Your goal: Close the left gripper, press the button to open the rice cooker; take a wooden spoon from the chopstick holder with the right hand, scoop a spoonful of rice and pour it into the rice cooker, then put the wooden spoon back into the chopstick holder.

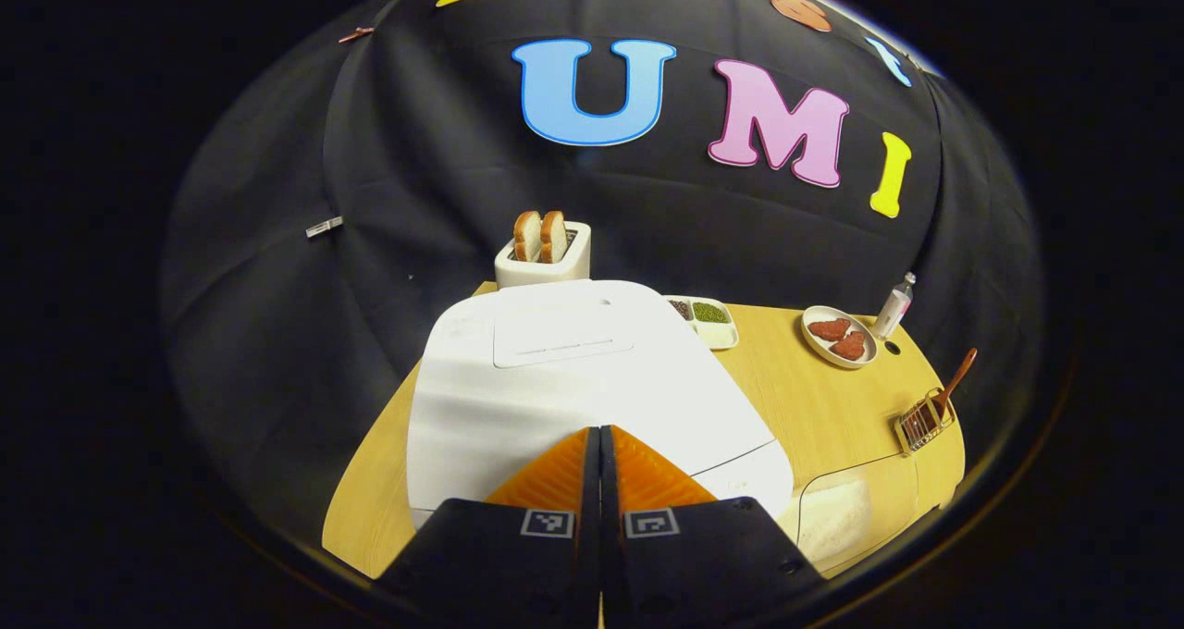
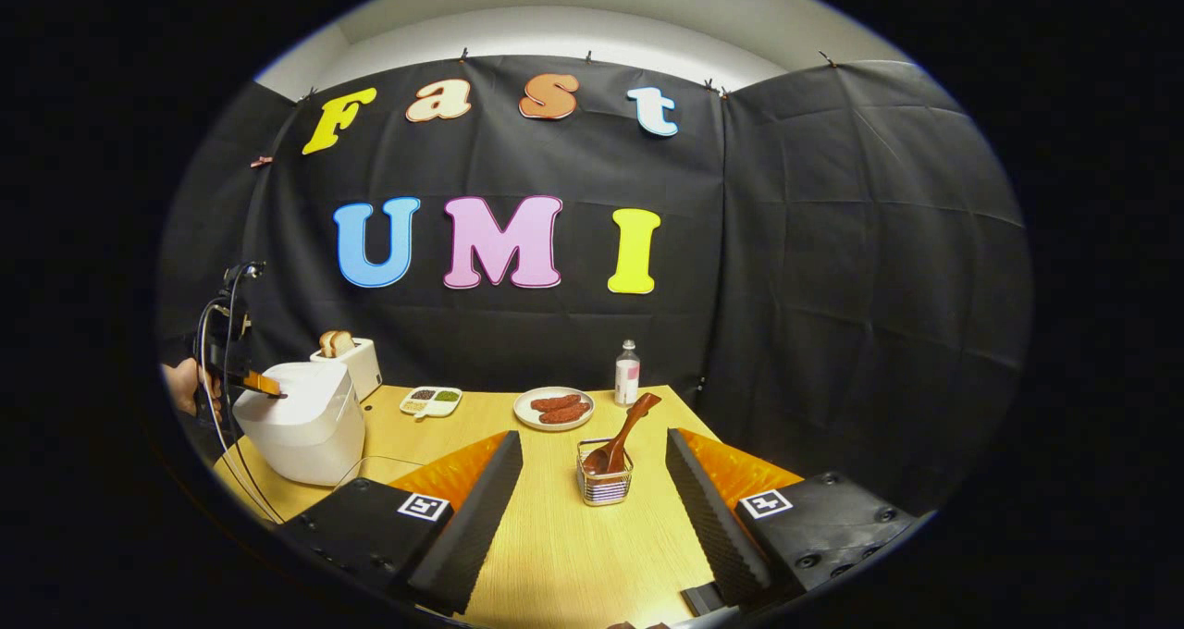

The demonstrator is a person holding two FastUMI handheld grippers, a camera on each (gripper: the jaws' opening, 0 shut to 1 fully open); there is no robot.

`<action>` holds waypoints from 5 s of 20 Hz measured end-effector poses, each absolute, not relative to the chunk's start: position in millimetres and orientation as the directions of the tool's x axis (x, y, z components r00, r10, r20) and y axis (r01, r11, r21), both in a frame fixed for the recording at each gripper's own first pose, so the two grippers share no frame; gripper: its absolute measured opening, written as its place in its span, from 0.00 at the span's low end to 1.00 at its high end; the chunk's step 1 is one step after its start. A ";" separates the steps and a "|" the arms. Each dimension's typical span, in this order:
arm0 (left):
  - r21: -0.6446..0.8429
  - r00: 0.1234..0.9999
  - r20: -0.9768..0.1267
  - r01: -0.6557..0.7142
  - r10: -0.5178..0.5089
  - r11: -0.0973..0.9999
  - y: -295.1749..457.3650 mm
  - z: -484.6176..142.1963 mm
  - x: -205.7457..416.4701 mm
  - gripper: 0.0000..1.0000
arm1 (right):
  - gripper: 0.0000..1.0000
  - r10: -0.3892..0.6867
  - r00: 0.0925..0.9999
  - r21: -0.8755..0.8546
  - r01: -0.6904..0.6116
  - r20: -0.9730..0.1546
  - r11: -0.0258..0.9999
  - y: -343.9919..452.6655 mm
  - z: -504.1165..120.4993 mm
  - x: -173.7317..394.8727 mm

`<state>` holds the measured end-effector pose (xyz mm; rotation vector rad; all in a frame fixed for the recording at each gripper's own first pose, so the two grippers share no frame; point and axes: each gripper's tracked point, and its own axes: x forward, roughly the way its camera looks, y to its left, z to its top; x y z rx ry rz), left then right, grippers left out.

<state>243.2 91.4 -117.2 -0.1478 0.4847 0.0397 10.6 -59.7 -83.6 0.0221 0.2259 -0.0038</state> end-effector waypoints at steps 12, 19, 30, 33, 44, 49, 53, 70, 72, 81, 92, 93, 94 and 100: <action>-0.117 0.971 -0.121 -0.220 0.206 0.968 106.8 4.7 224.9 0.07 | 0.98 -0.016 0.973 0.052 0.028 -0.231 0.998 -85.2 -87.7 37.1; -0.191 0.985 -0.045 -0.173 0.168 0.966 49.2 35.5 162.4 0.09 | 0.98 0.013 0.977 0.060 0.000 -0.211 0.998 -97.8 -87.3 74.9; -0.162 0.990 -0.035 -0.144 0.140 0.976 -46.2 5.2 79.3 0.70 | 0.98 0.106 0.959 0.078 -0.089 -0.262 0.993 -126.3 -114.4 141.0; -0.115 0.988 -0.032 -0.155 0.152 0.981 -63.6 1.4 69.0 0.96 | 0.98 0.149 0.939 0.115 -0.118 -0.310 0.986 -132.5 -133.1 160.0; -0.053 0.980 -0.141 -0.146 0.137 0.988 -119.7 -16.5 37.3 0.98 | 0.99 0.229 0.838 0.205 -0.144 -0.496 0.968 -122.4 -237.5 234.8; -0.079 0.970 -0.181 -0.175 0.159 0.981 -120.2 -21.2 32.9 0.98 | 0.99 0.202 0.769 0.196 -0.102 -0.606 0.975 -121.5 -305.1 267.4; -0.130 0.941 -0.275 -0.241 0.198 0.962 -104.8 -53.1 26.3 0.98 | 0.96 0.199 0.753 0.245 -0.052 -0.627 0.968 -119.2 -328.2 289.0; -0.081 0.965 -0.262 -0.049 0.026 0.996 -79.0 -90.1 4.9 0.98 | 0.14 0.076 0.814 0.257 0.092 -0.576 0.962 -104.9 -222.0 274.8; -0.060 0.973 -0.229 -0.001 -0.013 0.998 -74.9 -90.6 8.1 0.98 | 0.14 0.064 0.830 0.252 0.094 -0.554 0.963 -98.1 -195.7 263.3; -0.099 0.980 -0.175 0.083 -0.100 0.992 -18.9 -107.1 16.7 0.98 | 0.15 0.146 0.864 0.274 -0.010 -0.482 0.962 3.7 -130.1 196.8; -0.132 0.979 -0.199 0.023 -0.049 0.991 37.6 -130.6 4.4 0.98 | 0.15 0.306 0.809 0.325 -0.151 -0.502 0.934 125.2 -170.8 135.6; -0.132 0.978 -0.201 0.024 -0.051 0.991 38.2 -131.7 3.1 0.98 | 0.15 0.299 0.807 0.312 -0.151 -0.509 0.938 126.0 -179.6 133.7; -0.135 0.976 -0.209 0.026 -0.055 0.990 37.9 -135.1 1.7 0.98 | 0.15 0.289 0.803 0.291 -0.152 -0.520 0.945 126.1 -191.1 131.6; -0.132 0.960 -0.265 0.053 -0.087 0.990 34.7 -153.2 -5.1 0.98 | 0.15 0.209 0.817 0.163 -0.143 -0.537 0.976 118.7 -247.2 125.2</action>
